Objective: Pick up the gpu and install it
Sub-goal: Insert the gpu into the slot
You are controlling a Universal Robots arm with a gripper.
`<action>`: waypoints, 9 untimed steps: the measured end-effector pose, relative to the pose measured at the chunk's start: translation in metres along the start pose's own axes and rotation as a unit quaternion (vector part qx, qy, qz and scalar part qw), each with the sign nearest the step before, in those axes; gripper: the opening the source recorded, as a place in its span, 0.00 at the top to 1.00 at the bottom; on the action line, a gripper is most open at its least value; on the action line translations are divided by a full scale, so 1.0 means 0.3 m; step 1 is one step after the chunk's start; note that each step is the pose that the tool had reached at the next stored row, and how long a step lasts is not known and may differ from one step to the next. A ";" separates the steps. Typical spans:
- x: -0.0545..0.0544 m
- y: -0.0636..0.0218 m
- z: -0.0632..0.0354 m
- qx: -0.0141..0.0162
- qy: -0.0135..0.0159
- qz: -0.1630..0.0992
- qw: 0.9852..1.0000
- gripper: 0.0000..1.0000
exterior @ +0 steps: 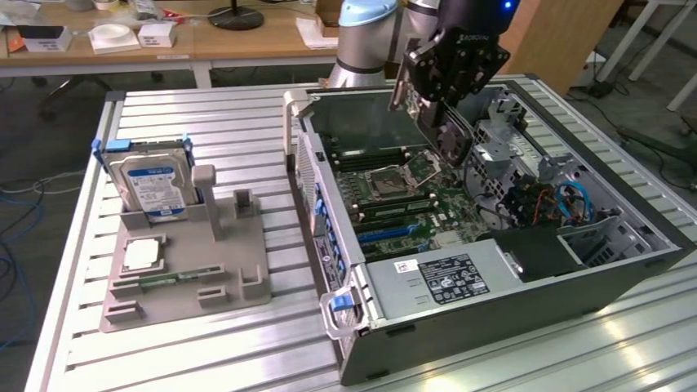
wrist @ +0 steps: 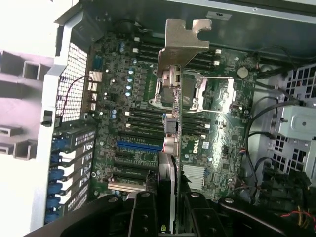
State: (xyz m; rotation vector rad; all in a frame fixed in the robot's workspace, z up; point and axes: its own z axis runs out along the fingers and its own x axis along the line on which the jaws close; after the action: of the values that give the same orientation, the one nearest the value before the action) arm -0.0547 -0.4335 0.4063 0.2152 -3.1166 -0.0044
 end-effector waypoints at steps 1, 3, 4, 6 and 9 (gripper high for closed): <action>0.000 0.000 0.000 0.000 0.000 -0.008 1.000 0.73; 0.000 0.000 0.000 0.000 0.000 -0.023 1.000 0.73; 0.000 0.000 0.000 0.001 0.000 -0.030 1.000 0.73; 0.000 0.000 0.000 0.001 0.000 -0.045 0.999 0.73; 0.001 0.000 0.000 0.001 0.000 -0.064 0.998 0.73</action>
State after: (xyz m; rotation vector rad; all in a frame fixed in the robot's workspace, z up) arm -0.0549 -0.4336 0.4062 0.4132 -3.0964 -0.0026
